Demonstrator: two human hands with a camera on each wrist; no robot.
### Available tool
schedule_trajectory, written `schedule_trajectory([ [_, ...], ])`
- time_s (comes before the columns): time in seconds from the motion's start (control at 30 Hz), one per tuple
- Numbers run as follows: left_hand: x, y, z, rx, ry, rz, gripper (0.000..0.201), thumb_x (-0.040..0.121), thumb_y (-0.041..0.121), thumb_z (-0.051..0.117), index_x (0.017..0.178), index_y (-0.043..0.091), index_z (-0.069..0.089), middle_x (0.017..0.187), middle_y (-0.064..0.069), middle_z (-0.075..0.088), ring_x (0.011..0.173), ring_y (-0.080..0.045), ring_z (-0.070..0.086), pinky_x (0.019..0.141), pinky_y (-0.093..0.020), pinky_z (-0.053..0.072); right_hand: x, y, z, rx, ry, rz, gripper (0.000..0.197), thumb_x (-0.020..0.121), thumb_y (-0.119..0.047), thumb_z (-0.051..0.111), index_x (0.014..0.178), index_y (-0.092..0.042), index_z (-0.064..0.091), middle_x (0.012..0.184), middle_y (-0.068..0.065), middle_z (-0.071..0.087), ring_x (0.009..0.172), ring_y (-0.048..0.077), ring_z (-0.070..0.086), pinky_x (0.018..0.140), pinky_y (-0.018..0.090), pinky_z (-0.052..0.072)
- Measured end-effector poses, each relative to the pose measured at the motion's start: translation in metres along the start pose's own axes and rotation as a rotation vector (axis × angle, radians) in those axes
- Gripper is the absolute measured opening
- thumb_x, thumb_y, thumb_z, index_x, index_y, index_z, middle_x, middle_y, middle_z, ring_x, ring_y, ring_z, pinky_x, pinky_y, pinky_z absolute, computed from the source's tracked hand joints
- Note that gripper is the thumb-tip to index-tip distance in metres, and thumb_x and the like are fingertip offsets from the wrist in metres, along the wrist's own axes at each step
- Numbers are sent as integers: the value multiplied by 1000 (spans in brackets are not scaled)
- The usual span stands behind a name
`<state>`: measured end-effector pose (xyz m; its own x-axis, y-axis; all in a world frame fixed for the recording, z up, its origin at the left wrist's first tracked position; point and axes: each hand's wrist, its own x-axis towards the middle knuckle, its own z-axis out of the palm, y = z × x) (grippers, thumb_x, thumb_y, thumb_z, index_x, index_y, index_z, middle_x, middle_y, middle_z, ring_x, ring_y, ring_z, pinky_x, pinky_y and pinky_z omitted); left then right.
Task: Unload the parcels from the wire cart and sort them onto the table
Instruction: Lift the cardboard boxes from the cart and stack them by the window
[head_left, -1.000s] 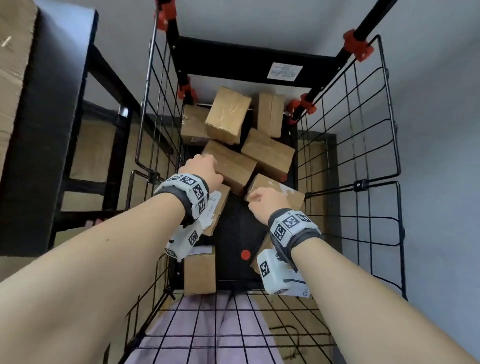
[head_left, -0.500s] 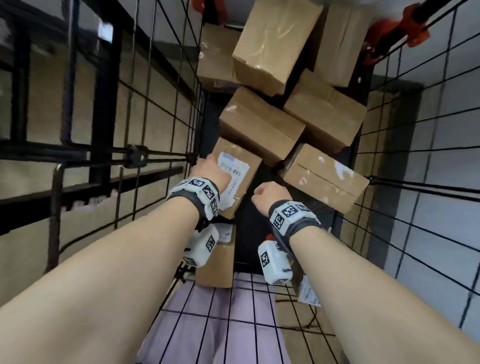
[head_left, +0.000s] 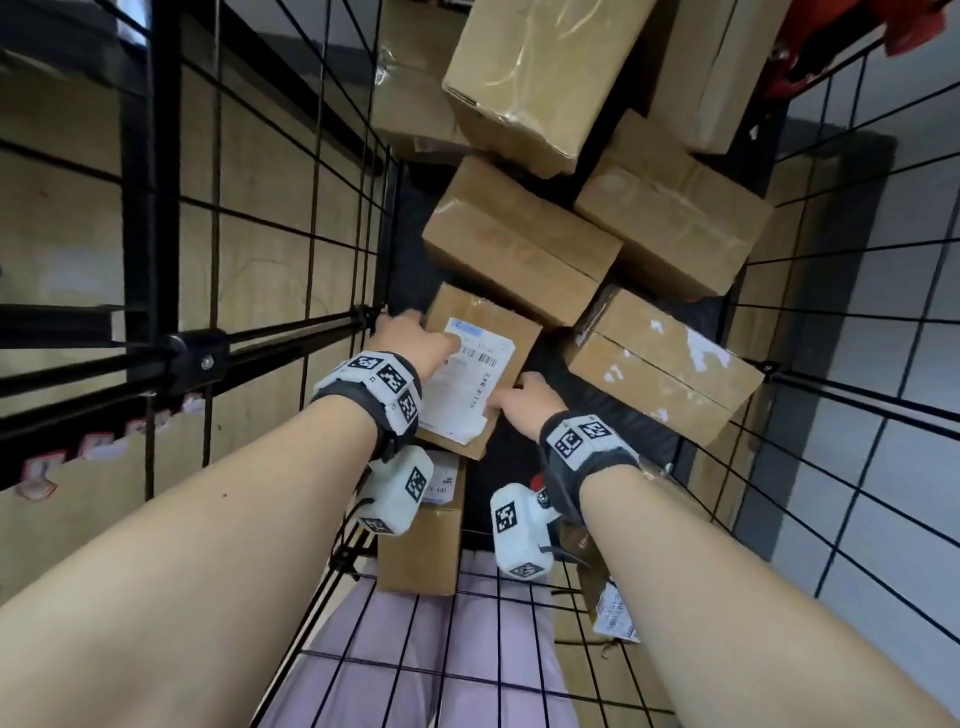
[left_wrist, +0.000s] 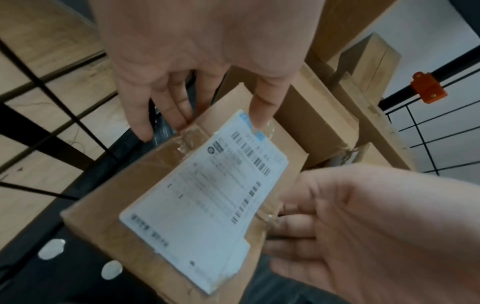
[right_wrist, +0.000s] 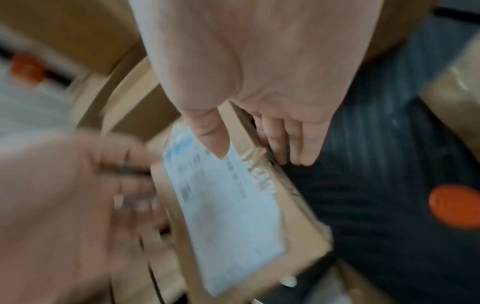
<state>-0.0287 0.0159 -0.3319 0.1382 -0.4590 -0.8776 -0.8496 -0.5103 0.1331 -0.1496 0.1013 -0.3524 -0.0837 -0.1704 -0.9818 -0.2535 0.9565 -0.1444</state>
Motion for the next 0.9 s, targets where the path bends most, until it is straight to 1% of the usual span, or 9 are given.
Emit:
schedule_trajectory([
  [0.13,1,1,8,-91,-53,-65,70,80,29,65,139,11,33,137,-11,45,119,-29,48,82,-31,35,9,-2,-6,580,-12,88,28,82,-7,55,110,-7,58,117,7,54,113,20,47,96,35,40],
  [0.2,0,2,12,-177,-75,-104,71,81,24,65,139,6,27,134,-12,46,120,-29,47,81,-31,35,7,-4,-12,662,-22,85,17,80,-6,53,94,-12,61,119,9,54,115,24,46,97,37,38],
  [0.33,1,-5,14,-273,-56,-124,74,82,23,66,140,5,25,135,-12,46,119,-28,47,82,-30,35,5,-5,-17,623,-17,39,9,75,-6,56,78,-13,60,99,8,59,104,27,51,96,40,36],
  [0.37,1,-6,14,-273,-41,-116,74,81,24,67,140,6,26,136,-11,45,120,-27,47,82,-29,35,3,-4,-16,597,-8,26,10,73,-5,57,80,-12,60,97,7,60,102,26,52,97,40,37],
  [0.43,0,-6,10,-273,-21,-91,78,80,27,68,143,9,27,142,-10,39,125,-27,44,85,-31,35,0,-1,-14,566,-1,4,42,69,-6,61,111,-11,58,110,6,62,108,23,53,104,41,37],
  [0.5,-4,-2,4,-208,-27,-52,79,80,33,68,145,14,29,147,-10,32,127,-29,42,86,-31,36,-6,3,-14,575,5,8,73,71,-3,63,138,-20,39,126,4,58,117,24,52,108,45,36],
  [0.53,-7,1,1,-171,-36,-35,76,79,36,67,144,16,33,147,-10,31,126,-30,43,85,-31,37,-10,4,-16,570,2,3,75,73,-1,62,141,-20,36,128,4,58,118,25,53,108,45,37],
  [0.7,-27,11,-9,-143,-69,34,70,76,41,68,138,17,43,141,-10,39,118,-29,49,81,-30,40,-45,1,-34,543,-10,-29,38,84,6,54,116,-13,56,113,7,67,95,21,62,94,36,48],
  [0.9,-75,21,-25,-176,-69,112,74,66,50,68,131,19,51,135,-10,46,109,-26,53,90,-36,48,-95,6,-43,523,70,-63,36,83,4,56,115,-12,57,109,7,68,95,22,63,88,36,51],
])
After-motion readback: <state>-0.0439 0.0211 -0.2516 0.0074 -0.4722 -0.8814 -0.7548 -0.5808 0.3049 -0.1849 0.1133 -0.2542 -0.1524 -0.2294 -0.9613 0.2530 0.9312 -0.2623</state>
